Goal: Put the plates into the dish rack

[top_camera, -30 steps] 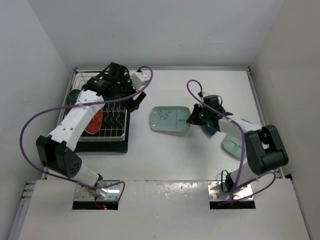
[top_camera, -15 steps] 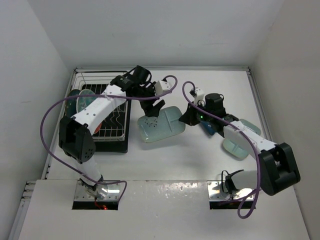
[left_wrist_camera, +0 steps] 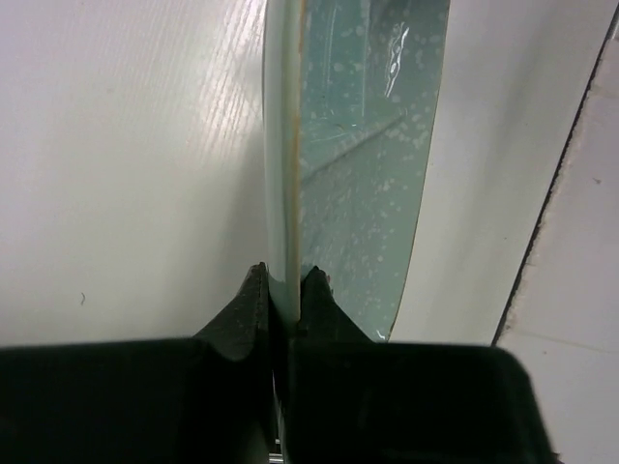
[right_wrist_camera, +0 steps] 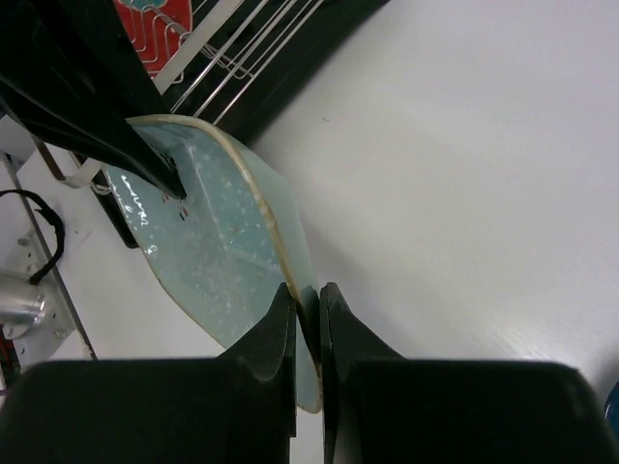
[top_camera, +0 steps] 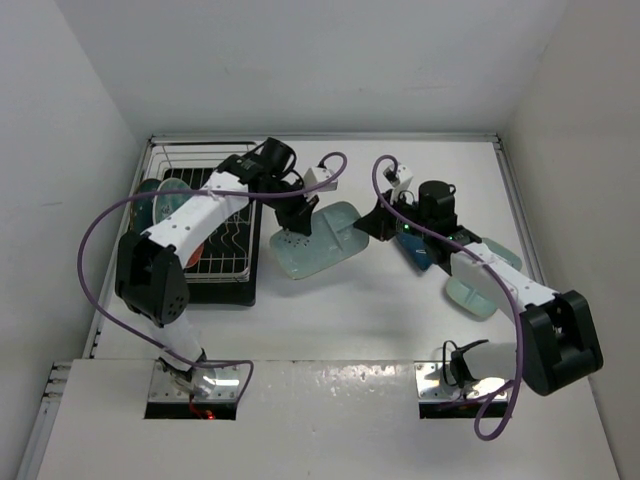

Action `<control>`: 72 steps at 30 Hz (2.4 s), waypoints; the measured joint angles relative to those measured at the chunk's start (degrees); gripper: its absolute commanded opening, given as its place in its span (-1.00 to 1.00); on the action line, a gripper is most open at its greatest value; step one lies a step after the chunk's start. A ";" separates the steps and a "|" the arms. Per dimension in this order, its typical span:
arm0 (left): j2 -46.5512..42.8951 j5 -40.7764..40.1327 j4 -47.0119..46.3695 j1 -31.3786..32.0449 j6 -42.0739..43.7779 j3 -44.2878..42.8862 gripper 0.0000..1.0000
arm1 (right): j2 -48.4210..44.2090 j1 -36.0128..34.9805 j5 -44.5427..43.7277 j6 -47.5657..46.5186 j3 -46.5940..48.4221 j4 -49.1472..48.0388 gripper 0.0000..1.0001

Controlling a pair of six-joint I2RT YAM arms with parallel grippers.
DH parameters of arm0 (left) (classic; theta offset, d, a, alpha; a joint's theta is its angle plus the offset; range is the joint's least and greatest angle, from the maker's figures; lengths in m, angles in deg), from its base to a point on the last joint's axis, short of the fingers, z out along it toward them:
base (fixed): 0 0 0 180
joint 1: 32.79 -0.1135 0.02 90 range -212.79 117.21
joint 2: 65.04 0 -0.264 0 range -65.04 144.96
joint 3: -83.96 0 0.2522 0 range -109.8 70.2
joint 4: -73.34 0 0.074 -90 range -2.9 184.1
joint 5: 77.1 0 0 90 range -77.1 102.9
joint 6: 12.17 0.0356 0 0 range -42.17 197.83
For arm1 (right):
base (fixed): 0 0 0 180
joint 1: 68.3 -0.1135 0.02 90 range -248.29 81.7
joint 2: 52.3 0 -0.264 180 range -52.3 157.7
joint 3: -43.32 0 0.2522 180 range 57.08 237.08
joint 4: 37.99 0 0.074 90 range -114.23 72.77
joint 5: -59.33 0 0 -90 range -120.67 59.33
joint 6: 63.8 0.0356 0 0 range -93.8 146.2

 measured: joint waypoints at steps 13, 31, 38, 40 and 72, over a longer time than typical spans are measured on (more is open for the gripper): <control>-0.98 -12.76 8.76 -12.63 -13.22 -15.41 -1.00 | -0.96 -1.55 -12.87 8.07 6.56 0.63 0.92; -20.48 -48.63 13.81 -24.41 -26.45 -4.72 -1.00 | -6.10 -5.73 -30.77 11.39 1.29 7.41 0.94; -20.31 -50.75 12.07 -24.74 -27.15 0.83 -1.00 | -6.10 -5.77 -31.39 11.54 1.11 7.98 0.94; -20.41 -50.93 10.34 -24.79 -27.21 2.38 -1.00 | -6.10 -5.77 -31.71 11.56 0.90 8.02 0.94; -21.81 -50.88 -5.73 -23.10 -29.09 18.45 -1.00 | -6.78 -5.81 -33.20 11.50 -0.22 9.73 0.96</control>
